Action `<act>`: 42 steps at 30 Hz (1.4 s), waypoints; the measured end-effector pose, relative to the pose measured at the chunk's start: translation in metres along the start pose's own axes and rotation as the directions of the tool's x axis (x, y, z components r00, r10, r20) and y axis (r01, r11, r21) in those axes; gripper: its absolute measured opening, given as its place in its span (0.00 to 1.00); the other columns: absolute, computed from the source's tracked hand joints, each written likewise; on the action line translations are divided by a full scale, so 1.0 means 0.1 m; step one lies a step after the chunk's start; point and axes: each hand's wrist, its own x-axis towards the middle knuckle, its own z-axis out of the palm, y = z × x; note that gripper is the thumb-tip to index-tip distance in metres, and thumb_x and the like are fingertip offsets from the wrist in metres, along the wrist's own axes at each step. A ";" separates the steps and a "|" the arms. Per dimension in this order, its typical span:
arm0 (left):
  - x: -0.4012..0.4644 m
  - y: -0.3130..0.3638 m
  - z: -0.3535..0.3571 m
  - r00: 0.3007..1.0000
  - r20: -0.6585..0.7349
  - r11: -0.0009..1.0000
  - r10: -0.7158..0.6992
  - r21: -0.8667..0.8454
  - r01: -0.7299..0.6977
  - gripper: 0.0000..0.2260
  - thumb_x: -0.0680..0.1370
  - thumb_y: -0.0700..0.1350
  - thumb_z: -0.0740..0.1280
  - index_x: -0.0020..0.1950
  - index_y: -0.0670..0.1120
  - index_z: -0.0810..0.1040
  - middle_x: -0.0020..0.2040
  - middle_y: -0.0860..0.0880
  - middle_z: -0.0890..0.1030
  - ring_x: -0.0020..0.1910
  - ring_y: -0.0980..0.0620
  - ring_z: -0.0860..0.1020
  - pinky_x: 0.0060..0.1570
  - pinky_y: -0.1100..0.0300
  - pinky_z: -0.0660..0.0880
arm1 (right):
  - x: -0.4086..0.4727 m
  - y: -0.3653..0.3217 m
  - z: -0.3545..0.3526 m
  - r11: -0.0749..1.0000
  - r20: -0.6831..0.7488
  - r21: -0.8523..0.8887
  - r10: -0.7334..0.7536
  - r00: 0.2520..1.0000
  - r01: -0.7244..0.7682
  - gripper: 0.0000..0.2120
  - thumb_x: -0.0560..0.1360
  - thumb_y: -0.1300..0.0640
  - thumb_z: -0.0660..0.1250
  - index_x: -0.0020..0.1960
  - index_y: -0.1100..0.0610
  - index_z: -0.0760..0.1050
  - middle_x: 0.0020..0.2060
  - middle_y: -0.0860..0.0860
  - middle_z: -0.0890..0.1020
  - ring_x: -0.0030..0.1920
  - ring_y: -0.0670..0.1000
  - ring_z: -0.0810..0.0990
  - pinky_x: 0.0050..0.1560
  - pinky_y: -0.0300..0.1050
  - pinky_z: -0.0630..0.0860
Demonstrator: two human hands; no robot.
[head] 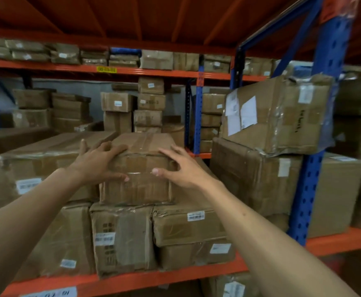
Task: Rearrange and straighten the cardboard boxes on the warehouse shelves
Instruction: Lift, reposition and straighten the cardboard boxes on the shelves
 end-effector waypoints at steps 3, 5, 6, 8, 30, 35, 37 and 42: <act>0.06 0.19 0.01 0.996 -0.079 0.996 0.031 -0.082 -0.038 0.51 0.59 0.87 0.49 0.79 0.70 0.43 0.83 0.43 0.53 0.81 0.40 0.52 0.75 0.33 0.41 | -0.22 0.07 -0.14 0.996 -0.074 0.077 0.054 0.996 -0.048 0.43 0.65 0.18 0.65 0.76 0.22 0.54 0.84 0.43 0.48 0.83 0.53 0.50 0.75 0.58 0.58; 0.15 0.45 -0.06 0.990 -0.126 0.986 0.059 -0.150 -0.077 0.50 0.59 0.88 0.47 0.77 0.72 0.39 0.83 0.42 0.53 0.81 0.40 0.53 0.76 0.36 0.43 | -0.39 0.15 -0.30 0.985 -0.152 0.150 0.106 0.983 -0.083 0.42 0.67 0.20 0.67 0.76 0.22 0.53 0.84 0.43 0.48 0.83 0.52 0.49 0.76 0.58 0.58; 0.20 0.61 -0.11 0.988 -0.138 0.981 0.075 -0.169 -0.098 0.50 0.59 0.88 0.47 0.78 0.71 0.39 0.83 0.42 0.54 0.81 0.40 0.53 0.77 0.37 0.44 | -0.48 0.20 -0.40 0.979 -0.203 0.184 0.129 0.971 -0.092 0.42 0.67 0.21 0.67 0.77 0.23 0.53 0.83 0.43 0.49 0.82 0.51 0.51 0.76 0.56 0.59; 0.32 0.95 -0.23 0.982 -0.146 0.973 0.115 -0.180 -0.141 0.50 0.62 0.86 0.49 0.79 0.69 0.38 0.83 0.43 0.52 0.81 0.41 0.54 0.77 0.38 0.46 | -0.69 0.35 -0.64 0.962 -0.325 0.258 0.176 0.929 -0.092 0.43 0.69 0.22 0.68 0.79 0.28 0.55 0.82 0.44 0.55 0.80 0.50 0.58 0.76 0.54 0.63; 1.78 4.13 -1.37 0.886 -0.295 0.826 0.358 -0.343 -0.448 0.59 0.56 0.75 0.73 0.74 0.77 0.35 0.81 0.45 0.31 0.80 0.33 0.45 0.76 0.34 0.57 | -1.26 2.06 -2.13 0.812 -0.619 0.584 0.430 0.657 0.019 0.46 0.69 0.28 0.72 0.77 0.23 0.47 0.83 0.39 0.48 0.82 0.53 0.50 0.76 0.68 0.62; 1.89 4.27 -1.40 0.897 -0.336 0.779 0.287 -0.462 -0.423 0.55 0.57 0.67 0.82 0.75 0.74 0.51 0.80 0.43 0.48 0.75 0.31 0.62 0.72 0.39 0.66 | -1.17 2.16 -2.11 0.876 -0.651 0.481 0.380 0.657 -0.029 0.49 0.65 0.29 0.76 0.71 0.16 0.43 0.75 0.42 0.53 0.67 0.49 0.62 0.60 0.51 0.69; 1.89 4.30 -1.42 0.900 -0.358 0.770 0.250 -0.490 -0.409 0.54 0.56 0.66 0.83 0.75 0.70 0.54 0.75 0.43 0.56 0.72 0.34 0.66 0.70 0.44 0.67 | -1.09 2.14 -2.06 0.880 -0.654 0.473 0.381 0.653 -0.040 0.55 0.64 0.30 0.78 0.77 0.23 0.42 0.78 0.45 0.49 0.73 0.57 0.64 0.64 0.56 0.72; 1.73 4.25 -1.48 0.909 -0.358 0.765 0.213 -0.518 -0.383 0.55 0.55 0.65 0.84 0.76 0.64 0.58 0.73 0.45 0.61 0.70 0.39 0.67 0.69 0.48 0.67 | -0.98 2.06 -1.90 0.887 -0.718 0.462 0.357 0.598 0.025 0.58 0.67 0.35 0.79 0.83 0.35 0.43 0.82 0.47 0.44 0.79 0.56 0.57 0.70 0.53 0.68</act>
